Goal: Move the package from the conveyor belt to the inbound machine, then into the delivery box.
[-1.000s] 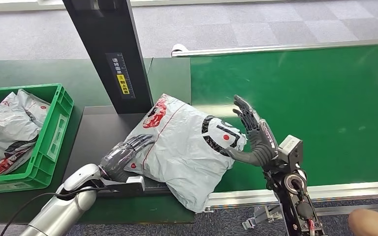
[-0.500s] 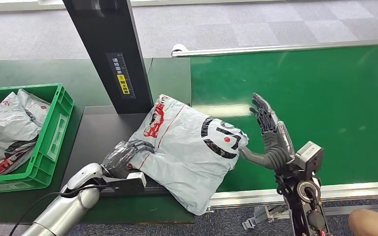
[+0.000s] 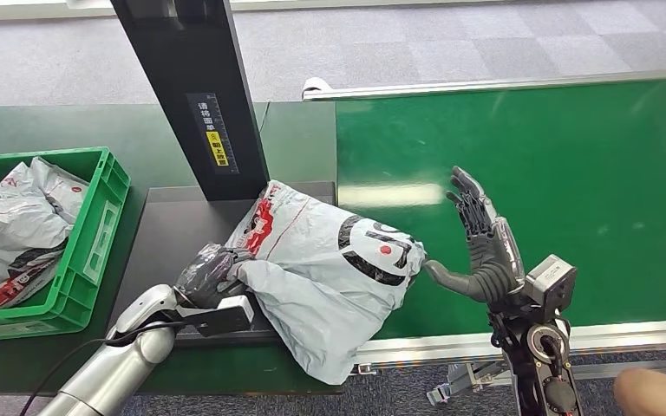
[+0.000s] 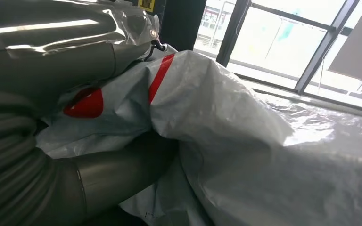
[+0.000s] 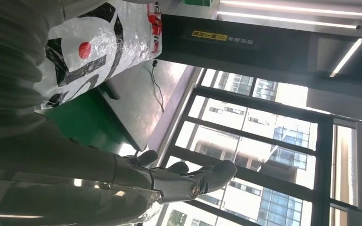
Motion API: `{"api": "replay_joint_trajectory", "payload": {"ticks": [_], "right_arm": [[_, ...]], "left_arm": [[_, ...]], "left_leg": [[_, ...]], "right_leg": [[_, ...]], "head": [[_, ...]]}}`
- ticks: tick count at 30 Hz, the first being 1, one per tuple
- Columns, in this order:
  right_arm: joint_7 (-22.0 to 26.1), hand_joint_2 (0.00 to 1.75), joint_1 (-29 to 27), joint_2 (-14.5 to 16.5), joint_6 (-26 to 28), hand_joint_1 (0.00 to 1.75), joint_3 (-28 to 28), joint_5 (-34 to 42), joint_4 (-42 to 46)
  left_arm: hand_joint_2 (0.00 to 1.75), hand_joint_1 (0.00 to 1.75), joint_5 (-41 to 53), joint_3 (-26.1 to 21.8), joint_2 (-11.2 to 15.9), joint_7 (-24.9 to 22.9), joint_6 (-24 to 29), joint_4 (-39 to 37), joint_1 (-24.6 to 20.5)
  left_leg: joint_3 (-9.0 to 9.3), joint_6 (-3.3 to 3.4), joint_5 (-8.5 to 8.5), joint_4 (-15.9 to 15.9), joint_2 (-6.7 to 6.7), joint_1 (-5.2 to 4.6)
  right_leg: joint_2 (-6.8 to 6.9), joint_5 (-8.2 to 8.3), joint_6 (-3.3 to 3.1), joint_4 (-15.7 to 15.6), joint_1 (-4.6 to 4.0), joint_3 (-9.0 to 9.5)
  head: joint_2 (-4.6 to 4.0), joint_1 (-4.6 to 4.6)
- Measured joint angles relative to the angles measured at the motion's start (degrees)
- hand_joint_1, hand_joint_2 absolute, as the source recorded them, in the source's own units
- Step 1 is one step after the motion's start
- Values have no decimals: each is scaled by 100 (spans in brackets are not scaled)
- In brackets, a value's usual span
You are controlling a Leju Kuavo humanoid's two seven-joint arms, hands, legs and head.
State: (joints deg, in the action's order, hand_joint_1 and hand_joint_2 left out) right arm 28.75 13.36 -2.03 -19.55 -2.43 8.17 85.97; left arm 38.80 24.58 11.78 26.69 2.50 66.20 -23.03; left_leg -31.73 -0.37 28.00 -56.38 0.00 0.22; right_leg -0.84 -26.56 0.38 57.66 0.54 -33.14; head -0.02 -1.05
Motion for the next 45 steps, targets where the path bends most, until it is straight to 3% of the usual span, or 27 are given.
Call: {"api": "replay_joint_trajectory", "payload": {"ticks": [7, 13, 19, 24, 28, 38, 45], "right_arm": [[-19, 175, -86, 19, 48, 0, 107, -2, 59], [25, 175, -295, 23, 180, 0, 229, 14, 154], [75, 175, -584, 31, 369, 0, 453, -37, 322], [93, 175, -822, 70, 396, 0, 632, -52, 451], [97, 175, -925, 132, 394, 0, 707, -81, 552], [97, 175, -973, 208, 398, 0, 783, -94, 634], [73, 175, -1083, 259, 424, 0, 880, -156, 764]], "left_arm": [[175, 175, -274, -146, -46, 283, 411, 215, 58], [175, 175, -57, -361, 13, 496, 1449, 854, 182], [175, 175, 177, -1393, 432, 467, 2552, 2185, 340], [175, 175, 739, -2607, 568, 449, 2739, 2848, 476], [175, 175, 1003, -3177, 578, 381, 2801, 2924, 483], [175, 175, 1177, -3530, 578, 316, 2844, 2945, 483], [175, 175, 2830, -3989, 790, -569, 3146, 2331, 215]], "left_leg": [[-1, 0, 0, 0, 0, 0], [-4, 0, 0, 0, 0, 1], [-5, -1, 1, 3, 1, 4], [-5, -1, 1, 3, 2, 4], [-4, -1, 1, 3, 2, 2], [-4, -1, 1, 3, 1, 2], [-3, -2, 0, 3, 2, 4]], "right_leg": [[0, 0, 0, 0, 0, -1], [0, 0, 0, 0, -1, -1], [-1, -3, -3, 1, -4, -4], [0, -5, -3, 0, -4, -4], [0, -4, -3, 0, -2, -3], [0, -4, -3, 0, -2, -4], [-1, -4, -3, 1, -4, -5]], "head": [[0, 0], [0, 1], [0, -1], [0, 1], [0, 1], [0, 0], [0, 1]]}}
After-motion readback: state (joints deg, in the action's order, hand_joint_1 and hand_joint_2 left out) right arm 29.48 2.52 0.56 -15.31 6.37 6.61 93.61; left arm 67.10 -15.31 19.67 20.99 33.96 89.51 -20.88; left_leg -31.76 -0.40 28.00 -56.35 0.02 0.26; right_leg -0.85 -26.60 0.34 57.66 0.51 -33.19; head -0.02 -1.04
